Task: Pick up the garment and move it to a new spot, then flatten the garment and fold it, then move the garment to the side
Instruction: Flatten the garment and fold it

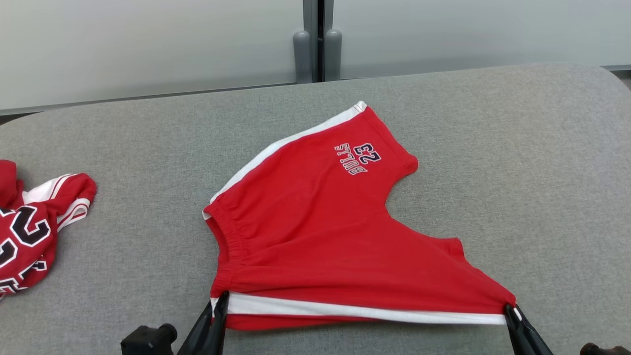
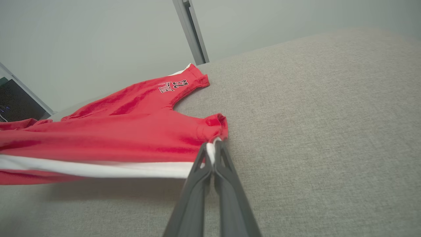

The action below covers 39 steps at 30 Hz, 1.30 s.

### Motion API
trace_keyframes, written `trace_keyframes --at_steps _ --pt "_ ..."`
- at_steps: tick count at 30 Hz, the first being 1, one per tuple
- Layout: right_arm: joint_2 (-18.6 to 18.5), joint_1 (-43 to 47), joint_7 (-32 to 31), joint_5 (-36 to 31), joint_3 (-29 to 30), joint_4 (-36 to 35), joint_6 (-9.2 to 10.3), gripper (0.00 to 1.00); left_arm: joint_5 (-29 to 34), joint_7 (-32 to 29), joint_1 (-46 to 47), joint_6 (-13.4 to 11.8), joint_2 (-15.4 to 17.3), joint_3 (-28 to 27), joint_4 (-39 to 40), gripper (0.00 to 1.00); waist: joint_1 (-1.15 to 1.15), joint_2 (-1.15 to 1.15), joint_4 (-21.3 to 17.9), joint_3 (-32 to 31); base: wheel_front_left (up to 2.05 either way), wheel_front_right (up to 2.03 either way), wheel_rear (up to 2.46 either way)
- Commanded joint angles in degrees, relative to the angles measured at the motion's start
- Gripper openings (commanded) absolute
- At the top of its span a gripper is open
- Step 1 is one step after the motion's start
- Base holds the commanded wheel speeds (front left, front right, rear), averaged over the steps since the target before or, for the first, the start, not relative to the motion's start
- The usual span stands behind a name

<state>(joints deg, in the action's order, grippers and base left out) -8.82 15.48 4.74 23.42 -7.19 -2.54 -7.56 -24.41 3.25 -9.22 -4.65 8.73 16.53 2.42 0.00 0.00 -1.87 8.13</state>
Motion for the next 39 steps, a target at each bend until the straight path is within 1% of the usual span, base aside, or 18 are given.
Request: trace_keyframes --at_steps 1,4,8,9,10,12,17,19,23,27,29,30,34,38,39 --pt "0.1 1.6 -0.8 -0.7 1.0 -1.6 0.14 0.0 -0.4 -1.3 -1.7 -0.9 1.0 -0.6 2.4 0.0 0.0 0.0 -0.2 -0.6 0.0 0.0 0.0" --pt "0.8 2.9 -2.5 -1.0 2.3 -4.1 0.14 0.0 -0.5 -4.0 -3.1 -2.2 1.5 -0.5 7.2 0.0 0.0 0.0 0.0 -0.7 0.0 0.0 0.0" --pt "1.4 1.7 -4.3 -0.9 2.8 -5.4 0.14 0.0 -0.8 -6.0 -2.3 -2.7 1.7 -0.4 9.5 0.0 0.0 0.0 0.4 -0.1 0.0 0.0 0.0" --pt "1.0 0.5 -4.4 -1.0 2.2 -5.7 0.14 0.0 -0.6 -6.3 -1.7 -2.8 1.9 -0.4 9.5 0.0 0.0 0.0 0.3 0.4 0.0 0.0 0.0" --pt "-0.2 -2.5 -4.7 -0.7 2.1 -5.8 0.13 0.0 -0.9 -6.6 0.3 -2.6 1.7 -0.6 9.3 0.0 0.0 0.0 0.5 2.0 0.0 0.0 0.0" --pt "-1.7 -5.7 -5.0 -0.8 1.9 -5.0 0.13 0.0 -1.5 -6.8 2.2 -2.3 1.2 -0.9 8.4 0.0 0.0 0.0 0.9 3.5 0.0 0.0 0.0" --pt "-5.9 -18.8 -4.3 0.5 0.0 -1.7 0.14 0.0 -2.7 -6.0 9.8 -1.1 0.5 -2.4 4.4 0.0 0.0 0.0 2.7 9.6 0.0 0.0 0.0" --pt "-7.7 -24.8 -4.4 0.7 -1.5 0.9 0.14 0.0 -3.3 -5.5 13.0 -0.8 -0.1 -2.7 2.7 0.0 0.0 0.0 3.7 12.1 0.0 0.0 0.0" --pt "-11.0 -37.4 -3.9 2.0 -4.3 6.9 0.14 0.0 -4.7 -4.3 19.6 1.0 -1.6 -2.5 -1.1 0.0 0.0 0.0 6.6 16.3 0.0 0.0 0.0" --pt "-13.8 -48.8 -3.6 3.4 -8.4 13.8 0.13 0.0 -6.2 -2.5 25.6 3.1 -3.1 -1.7 -5.8 0.0 0.0 0.0 9.7 19.4 0.0 0.0 0.0" --pt "-14.8 -53.7 -3.0 4.4 -10.7 17.6 0.13 0.0 -6.7 -1.4 28.3 3.7 -3.8 -1.1 -8.1 0.0 0.0 0.0 11.2 20.5 0.0 0.0 0.0" --pt "-14.8 -53.7 -3.0 4.4 -10.7 17.6 0.13 0.0 -6.7 -1.4 28.3 3.7 -3.8 -1.1 -8.1 0.0 0.0 0.0 11.2 20.5 0.0 0.0 0.0" --pt "-16.0 -61.3 -2.3 6.2 -15.2 25.6 0.13 0.0 -8.2 0.4 32.9 5.2 -5.0 0.8 -13.0 0.0 0.0 0.0 13.6 22.2 0.0 0.0 0.0" --pt "-16.2 -65.6 -1.9 8.4 -19.3 33.1 0.12 0.0 -10.2 1.2 36.4 6.9 -5.4 3.5 -17.9 0.0 0.0 0.0 14.7 23.0 0.0 0.0 0.0" --pt "-16.1 -66.2 -1.7 8.8 -20.3 34.7 0.12 0.0 -11.0 1.4 37.0 7.3 -5.5 4.1 -19.0 0.03 0.0 0.0 14.8 23.1 0.0 0.0 0.0"
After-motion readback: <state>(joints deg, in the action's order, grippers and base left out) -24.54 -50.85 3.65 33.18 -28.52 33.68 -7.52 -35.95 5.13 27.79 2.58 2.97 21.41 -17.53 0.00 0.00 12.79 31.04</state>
